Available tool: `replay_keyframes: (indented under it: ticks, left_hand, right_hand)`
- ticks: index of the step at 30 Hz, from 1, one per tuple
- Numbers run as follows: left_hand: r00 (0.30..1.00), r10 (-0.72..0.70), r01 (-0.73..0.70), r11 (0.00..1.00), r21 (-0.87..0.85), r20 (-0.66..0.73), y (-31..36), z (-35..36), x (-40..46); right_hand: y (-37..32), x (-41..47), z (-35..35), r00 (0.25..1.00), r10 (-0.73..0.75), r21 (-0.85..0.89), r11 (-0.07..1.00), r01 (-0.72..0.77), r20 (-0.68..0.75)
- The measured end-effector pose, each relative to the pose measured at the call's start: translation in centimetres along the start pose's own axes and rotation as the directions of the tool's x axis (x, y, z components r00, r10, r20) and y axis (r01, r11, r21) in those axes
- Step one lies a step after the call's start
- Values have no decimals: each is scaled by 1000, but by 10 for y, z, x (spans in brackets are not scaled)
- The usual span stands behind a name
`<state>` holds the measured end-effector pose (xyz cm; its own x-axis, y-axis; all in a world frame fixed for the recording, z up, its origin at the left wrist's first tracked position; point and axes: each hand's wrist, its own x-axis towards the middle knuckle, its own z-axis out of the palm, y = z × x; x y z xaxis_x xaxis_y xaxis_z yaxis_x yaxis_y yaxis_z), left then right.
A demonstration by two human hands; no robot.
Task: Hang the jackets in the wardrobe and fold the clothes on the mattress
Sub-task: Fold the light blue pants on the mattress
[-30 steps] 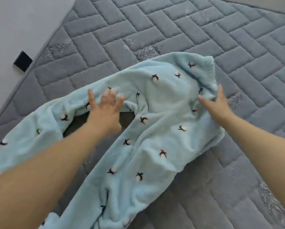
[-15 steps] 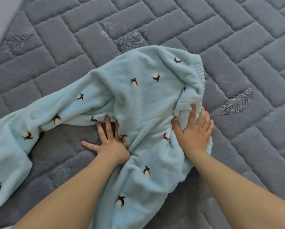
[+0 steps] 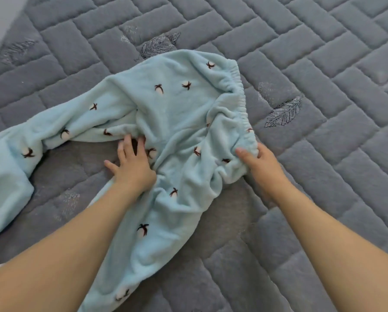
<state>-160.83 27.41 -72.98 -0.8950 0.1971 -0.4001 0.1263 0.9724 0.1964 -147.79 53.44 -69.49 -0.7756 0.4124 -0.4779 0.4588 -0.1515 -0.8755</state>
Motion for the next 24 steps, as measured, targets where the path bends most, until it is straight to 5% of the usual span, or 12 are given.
replay_keyframes:
  ticks: [2, 3, 5, 7, 9, 10, 12, 14, 17, 19, 21, 24]
  left_hand:
    - [870, 299, -339, 940, -36, -392, 10, 9, -62]
    - [783, 447, -483, 875, 30, -432, 15, 19, -99]
    - [771, 616, -598, 788, 149, -162, 22, 41, -157]
    - [886, 452, -460, 833, 307, 102, 21, 49, -174]
    - [935, 340, -352, 846, 401, 105, 23, 39, -165]
    - [944, 314, -327, 856, 401, 100, 28, 32, -159]
    - [955, 268, -294, 904, 309, 126, 46, 13, -150]
    - [928, 295, -326, 939, 111, 229, 71, 5, -154]
    - [675, 405, -402, 903, -153, 616, 106, 15, -194]
    - [482, 350, -452, 885, -114, 803, 111, 31, -219]
    - [563, 344, -453, 889, -67, 752, 102, 40, -220]
    - [887, 338, -362, 932, 18, 315, 64, 38, -203]
  right_hand:
    - [-2, -15, 2, 997, -41, 24, 999, 43, -58]
    - [-1, -25, 1, 993, -87, -63, 995, 82, -80]
    - [4, -44, -6, 963, -241, -261, 944, 203, -123]
    - [-6, -57, -19, 873, -424, -319, 884, 342, -239]
    - [-26, -62, -34, 819, -513, -404, 827, 391, -257]
    - [-35, -59, -45, 827, -531, -559, 748, 357, -183]
    - [-49, -45, -76, 884, -465, -899, 403, 169, -42]
    - [-64, -28, -112, 937, -339, -991, 121, -49, -87]
    - [-59, -26, -139, 967, -161, -965, -143, -221, -198]
    - [-33, -40, -131, 966, -82, -931, -260, -258, -245]
    - [2, -59, -105, 988, -76, -948, -280, -153, -137]
    - [46, -92, -45, 984, -47, -983, -73, 168, 171]
